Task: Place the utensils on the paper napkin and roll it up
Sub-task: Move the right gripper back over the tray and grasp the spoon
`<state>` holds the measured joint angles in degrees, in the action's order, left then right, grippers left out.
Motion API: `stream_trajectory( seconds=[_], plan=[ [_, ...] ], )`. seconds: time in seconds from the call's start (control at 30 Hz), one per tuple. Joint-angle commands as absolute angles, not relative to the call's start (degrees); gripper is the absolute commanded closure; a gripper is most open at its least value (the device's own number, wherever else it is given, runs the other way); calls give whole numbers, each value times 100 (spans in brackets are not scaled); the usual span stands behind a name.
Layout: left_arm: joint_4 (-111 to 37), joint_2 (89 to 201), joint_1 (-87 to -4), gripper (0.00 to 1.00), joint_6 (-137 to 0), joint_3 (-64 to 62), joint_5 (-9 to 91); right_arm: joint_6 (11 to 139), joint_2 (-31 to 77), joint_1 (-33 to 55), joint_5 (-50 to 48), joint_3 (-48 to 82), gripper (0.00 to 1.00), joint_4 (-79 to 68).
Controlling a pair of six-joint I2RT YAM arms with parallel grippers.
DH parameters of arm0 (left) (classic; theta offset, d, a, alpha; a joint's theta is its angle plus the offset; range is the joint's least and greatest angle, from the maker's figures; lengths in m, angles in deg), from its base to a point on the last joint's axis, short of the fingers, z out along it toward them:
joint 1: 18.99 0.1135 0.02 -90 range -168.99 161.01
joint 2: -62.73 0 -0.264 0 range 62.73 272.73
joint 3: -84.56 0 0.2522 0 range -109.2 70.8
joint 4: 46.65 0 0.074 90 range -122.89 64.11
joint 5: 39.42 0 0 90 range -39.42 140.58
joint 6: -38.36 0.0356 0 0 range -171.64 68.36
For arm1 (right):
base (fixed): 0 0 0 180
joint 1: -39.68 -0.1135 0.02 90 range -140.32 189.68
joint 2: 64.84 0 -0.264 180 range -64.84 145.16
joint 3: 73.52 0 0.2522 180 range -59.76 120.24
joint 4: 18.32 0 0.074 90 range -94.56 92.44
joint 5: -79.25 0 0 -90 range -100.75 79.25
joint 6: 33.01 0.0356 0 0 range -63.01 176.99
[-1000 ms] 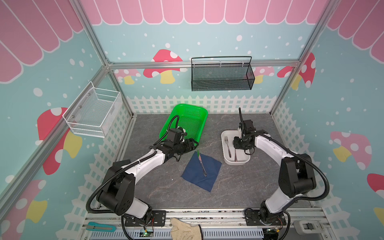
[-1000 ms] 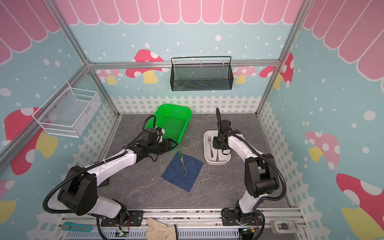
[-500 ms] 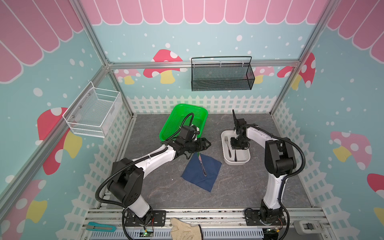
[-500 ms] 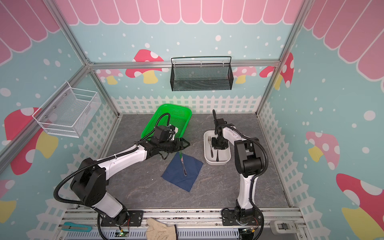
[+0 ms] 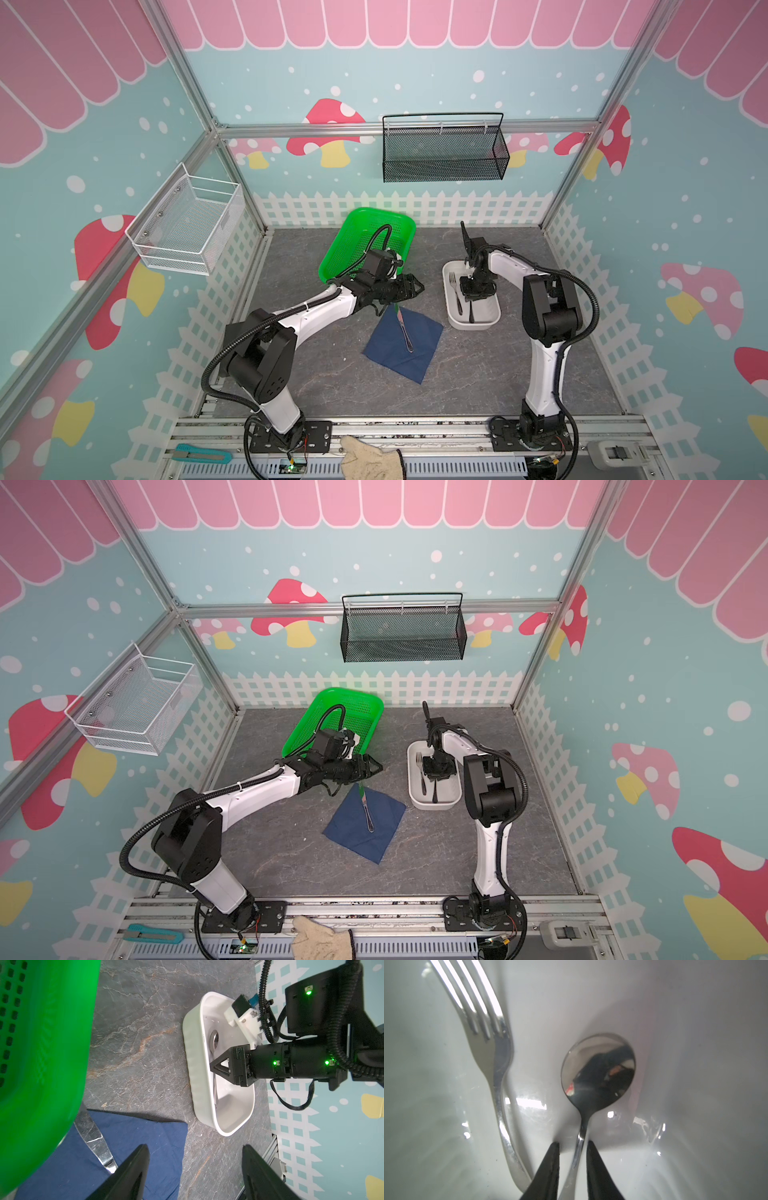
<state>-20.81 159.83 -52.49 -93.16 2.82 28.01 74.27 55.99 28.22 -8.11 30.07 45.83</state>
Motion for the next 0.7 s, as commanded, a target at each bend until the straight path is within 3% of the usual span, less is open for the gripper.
stream_trajectory(
  seconds=[0.0,0.67],
  plan=[
    [-1924,16074,-5221,27,-9175,93,2700,7190,6200,2825,-655,2968,77,4819],
    [-1871,16063,-5204,27,-9146,84,2561,6795,6469,2830,-979,3041,91,4936]
  ],
)
